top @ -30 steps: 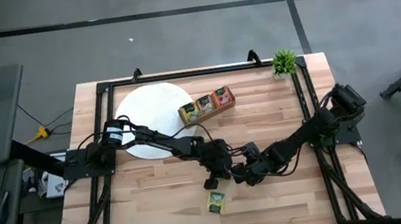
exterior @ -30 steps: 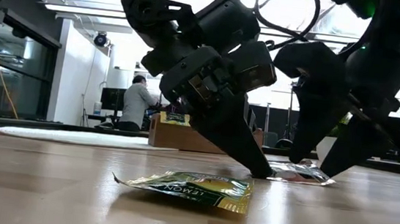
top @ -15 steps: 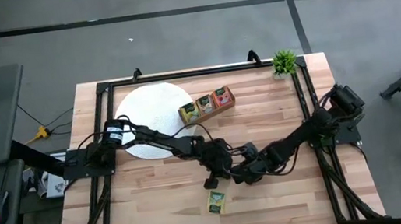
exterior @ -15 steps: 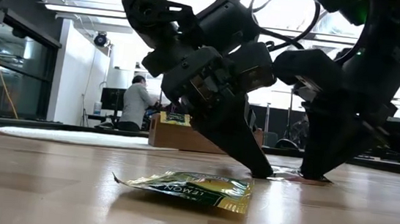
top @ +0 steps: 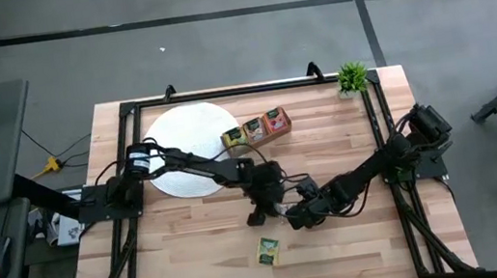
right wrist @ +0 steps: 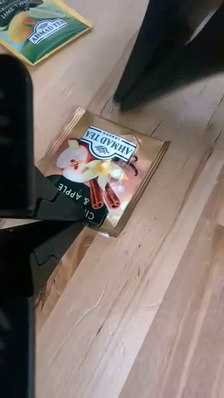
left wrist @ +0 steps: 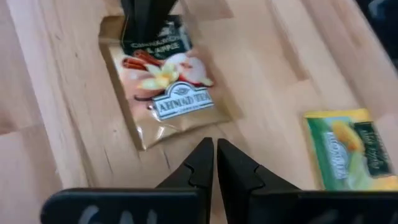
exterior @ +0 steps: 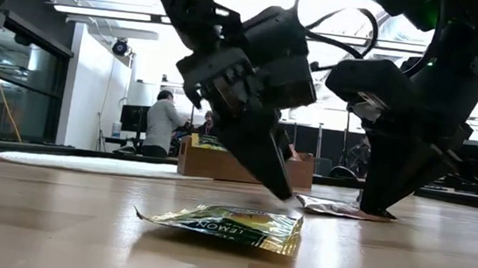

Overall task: Pick & Place Tea
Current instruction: Put the brown tea bag into the middle compartment of the wooden organizer

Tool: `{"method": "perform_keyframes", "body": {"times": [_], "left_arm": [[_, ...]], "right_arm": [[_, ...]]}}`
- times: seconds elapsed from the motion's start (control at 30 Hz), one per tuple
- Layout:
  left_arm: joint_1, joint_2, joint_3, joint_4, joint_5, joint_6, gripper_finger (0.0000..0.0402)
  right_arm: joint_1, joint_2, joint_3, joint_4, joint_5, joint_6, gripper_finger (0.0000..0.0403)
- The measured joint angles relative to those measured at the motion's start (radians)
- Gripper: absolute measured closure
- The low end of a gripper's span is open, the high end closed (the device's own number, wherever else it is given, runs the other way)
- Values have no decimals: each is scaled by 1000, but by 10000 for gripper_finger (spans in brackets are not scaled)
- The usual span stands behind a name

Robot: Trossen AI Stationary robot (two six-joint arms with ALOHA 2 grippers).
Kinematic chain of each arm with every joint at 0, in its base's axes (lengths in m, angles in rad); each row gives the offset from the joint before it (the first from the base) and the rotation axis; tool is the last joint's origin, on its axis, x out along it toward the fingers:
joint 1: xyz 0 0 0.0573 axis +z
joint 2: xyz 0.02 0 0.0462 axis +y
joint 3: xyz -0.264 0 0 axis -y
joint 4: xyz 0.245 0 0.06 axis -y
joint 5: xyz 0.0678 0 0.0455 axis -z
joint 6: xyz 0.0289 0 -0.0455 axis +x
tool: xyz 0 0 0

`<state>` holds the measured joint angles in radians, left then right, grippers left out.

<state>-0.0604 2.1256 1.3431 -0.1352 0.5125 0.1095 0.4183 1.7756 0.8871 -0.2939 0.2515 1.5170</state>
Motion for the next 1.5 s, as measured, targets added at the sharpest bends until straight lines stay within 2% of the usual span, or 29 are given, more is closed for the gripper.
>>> {"method": "perform_keyframes", "body": {"times": [0.17, 0.27, 0.3, 0.5, 0.67, 0.87, 1.03, 1.17, 1.33, 1.5], "left_arm": [[19, -34, 52, -99, 13, 53, 380], [40, -102, 64, -175, 0, 81, 380], [50, -124, 75, -155, -20, 91, 380], [126, -328, 68, -311, -204, 178, 380], [196, -479, 49, -336, -278, 236, 380], [268, -623, -116, -240, -296, 180, 380], [269, -758, -322, -48, -295, 25, 380], [246, -832, -475, 179, -308, -124, 380], [214, -886, -590, 404, -359, -250, 380], [208, -895, -609, 459, -375, -291, 380]], "right_arm": [[0, -35, -4, -32, 11, -46, 402], [-7, -84, -6, -75, 24, -100, 402], [-11, -104, -5, -88, 30, -120, 402], [-64, -255, -4, -214, 61, -314, 403], [-203, -400, 2, -294, 22, -642, 403], [-484, -469, 152, -460, -94, -1157, 403], [-714, -413, 345, -525, -249, -1587, 403], [-843, -304, 511, -576, -369, -1846, 403], [-907, -100, 734, -682, -419, -2037, 403], [-888, 98, 951, -812, -412, -2141, 403]]}}
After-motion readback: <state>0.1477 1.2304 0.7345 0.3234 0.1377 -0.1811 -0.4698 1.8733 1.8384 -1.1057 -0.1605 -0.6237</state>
